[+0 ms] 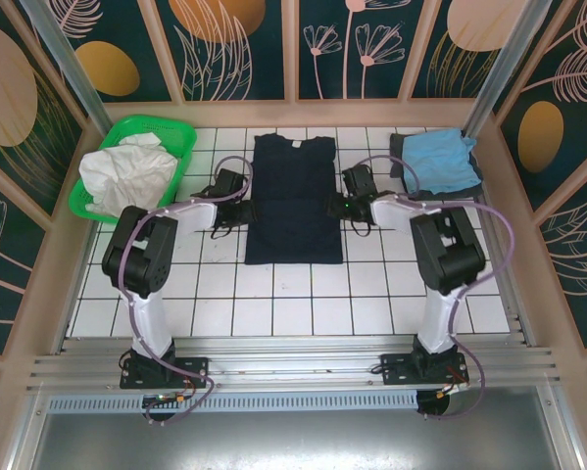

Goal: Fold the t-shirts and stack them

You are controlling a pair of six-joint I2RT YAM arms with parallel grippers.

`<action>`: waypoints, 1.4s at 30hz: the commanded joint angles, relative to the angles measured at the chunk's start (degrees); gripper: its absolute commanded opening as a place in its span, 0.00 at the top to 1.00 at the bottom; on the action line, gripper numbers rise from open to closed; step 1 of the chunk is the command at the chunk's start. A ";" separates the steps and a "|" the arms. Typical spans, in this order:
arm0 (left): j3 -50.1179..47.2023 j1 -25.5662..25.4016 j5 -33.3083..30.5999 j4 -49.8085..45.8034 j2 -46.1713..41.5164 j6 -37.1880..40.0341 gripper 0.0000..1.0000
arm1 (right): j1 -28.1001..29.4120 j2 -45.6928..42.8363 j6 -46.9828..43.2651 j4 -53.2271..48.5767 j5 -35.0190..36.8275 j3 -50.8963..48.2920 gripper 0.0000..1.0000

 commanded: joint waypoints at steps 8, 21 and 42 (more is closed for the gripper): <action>-21.30 -5.39 4.96 2.84 -20.05 -3.77 0.37 | 8.57 -16.80 10.10 0.98 4.07 -21.61 0.47; -30.47 -7.77 13.71 16.30 -20.71 -9.73 0.54 | 13.65 -15.63 12.63 2.35 2.05 -22.48 0.51; -36.76 -8.86 12.70 3.57 -49.77 -13.19 1.00 | 16.44 -39.49 12.16 -11.52 4.67 -23.84 1.00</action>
